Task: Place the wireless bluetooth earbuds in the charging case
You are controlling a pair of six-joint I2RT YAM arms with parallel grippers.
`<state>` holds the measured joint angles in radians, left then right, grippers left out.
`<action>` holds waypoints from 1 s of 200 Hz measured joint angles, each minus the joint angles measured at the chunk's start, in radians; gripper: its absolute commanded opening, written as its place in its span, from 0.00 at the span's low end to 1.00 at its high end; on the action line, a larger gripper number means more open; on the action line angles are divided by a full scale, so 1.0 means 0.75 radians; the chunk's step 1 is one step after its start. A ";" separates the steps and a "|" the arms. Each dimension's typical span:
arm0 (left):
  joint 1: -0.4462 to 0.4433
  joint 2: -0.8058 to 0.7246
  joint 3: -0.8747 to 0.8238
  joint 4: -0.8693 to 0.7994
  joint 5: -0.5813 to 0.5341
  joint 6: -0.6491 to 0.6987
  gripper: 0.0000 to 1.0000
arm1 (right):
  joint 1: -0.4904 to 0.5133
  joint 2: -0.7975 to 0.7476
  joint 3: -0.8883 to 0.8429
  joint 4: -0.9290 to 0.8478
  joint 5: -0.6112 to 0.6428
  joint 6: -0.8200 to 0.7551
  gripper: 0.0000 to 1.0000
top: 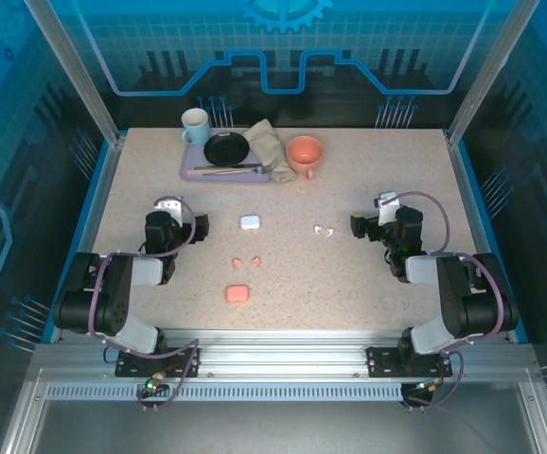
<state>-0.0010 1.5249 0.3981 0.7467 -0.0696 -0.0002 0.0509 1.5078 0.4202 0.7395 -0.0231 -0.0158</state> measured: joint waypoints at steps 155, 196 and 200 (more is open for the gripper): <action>-0.012 -0.410 0.656 -1.246 -0.084 -0.575 0.99 | 0.220 -0.446 0.855 -1.693 0.129 0.754 0.88; -0.015 -0.431 0.659 -1.515 0.012 -0.676 0.99 | 0.750 -0.429 0.856 -1.887 0.193 0.993 0.86; -0.015 -0.431 0.661 -1.534 0.021 -0.682 0.99 | 0.807 -0.414 0.859 -1.903 0.204 1.021 0.86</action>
<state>-0.0124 1.2018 0.8936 -0.4038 -0.0536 -0.5117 0.6559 1.1973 1.0645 -0.6880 0.1303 0.7498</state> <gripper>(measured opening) 0.988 0.862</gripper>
